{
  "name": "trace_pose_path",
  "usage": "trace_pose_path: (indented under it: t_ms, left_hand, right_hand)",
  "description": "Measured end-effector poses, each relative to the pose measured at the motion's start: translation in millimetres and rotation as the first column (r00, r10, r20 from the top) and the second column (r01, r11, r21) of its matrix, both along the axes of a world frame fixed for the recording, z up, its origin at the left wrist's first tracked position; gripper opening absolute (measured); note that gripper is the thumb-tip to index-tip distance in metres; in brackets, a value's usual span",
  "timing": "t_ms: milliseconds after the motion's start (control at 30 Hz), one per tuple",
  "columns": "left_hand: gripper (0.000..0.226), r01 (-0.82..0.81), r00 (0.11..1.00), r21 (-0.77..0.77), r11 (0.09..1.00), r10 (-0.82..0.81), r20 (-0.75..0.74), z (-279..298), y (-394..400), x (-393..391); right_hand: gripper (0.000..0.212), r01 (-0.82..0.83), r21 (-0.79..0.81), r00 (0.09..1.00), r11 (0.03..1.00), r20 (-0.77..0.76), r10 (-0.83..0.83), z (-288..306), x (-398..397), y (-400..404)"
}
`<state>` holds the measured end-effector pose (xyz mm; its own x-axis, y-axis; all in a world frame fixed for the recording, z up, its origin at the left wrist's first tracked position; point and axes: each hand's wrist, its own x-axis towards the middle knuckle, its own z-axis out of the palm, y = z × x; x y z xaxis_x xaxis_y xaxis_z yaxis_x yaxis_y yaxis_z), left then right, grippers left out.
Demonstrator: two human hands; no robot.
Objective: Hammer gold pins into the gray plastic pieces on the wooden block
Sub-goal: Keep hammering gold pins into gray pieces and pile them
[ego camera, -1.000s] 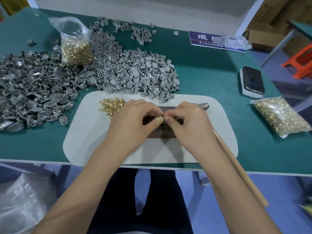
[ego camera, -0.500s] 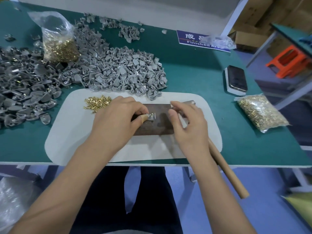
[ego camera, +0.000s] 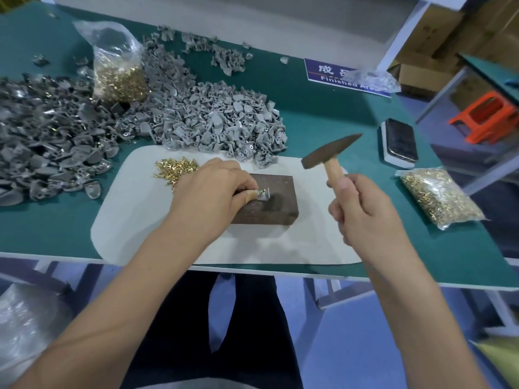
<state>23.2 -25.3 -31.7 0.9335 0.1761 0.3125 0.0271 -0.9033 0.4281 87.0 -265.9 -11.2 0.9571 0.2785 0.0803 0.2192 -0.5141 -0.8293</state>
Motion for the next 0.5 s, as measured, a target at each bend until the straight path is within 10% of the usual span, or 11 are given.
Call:
trace_pose_path:
  t_ms: [133,500]
  left_hand:
    - [0.014,0.025,0.999,0.0,1.0,-0.025,0.028,-1.1,4.1,0.9]
    - [0.009,0.007,0.994,0.062,0.998,-0.013,0.104,-5.8,1.2,1.9]
  right_hand:
    - [0.015,-0.221,-0.161,0.973,0.962,0.031,0.229,0.0,-14.8,13.5]
    - [0.025,-0.149,-0.318,0.973,0.936,0.122,0.196,8.5,-32.2,31.2]
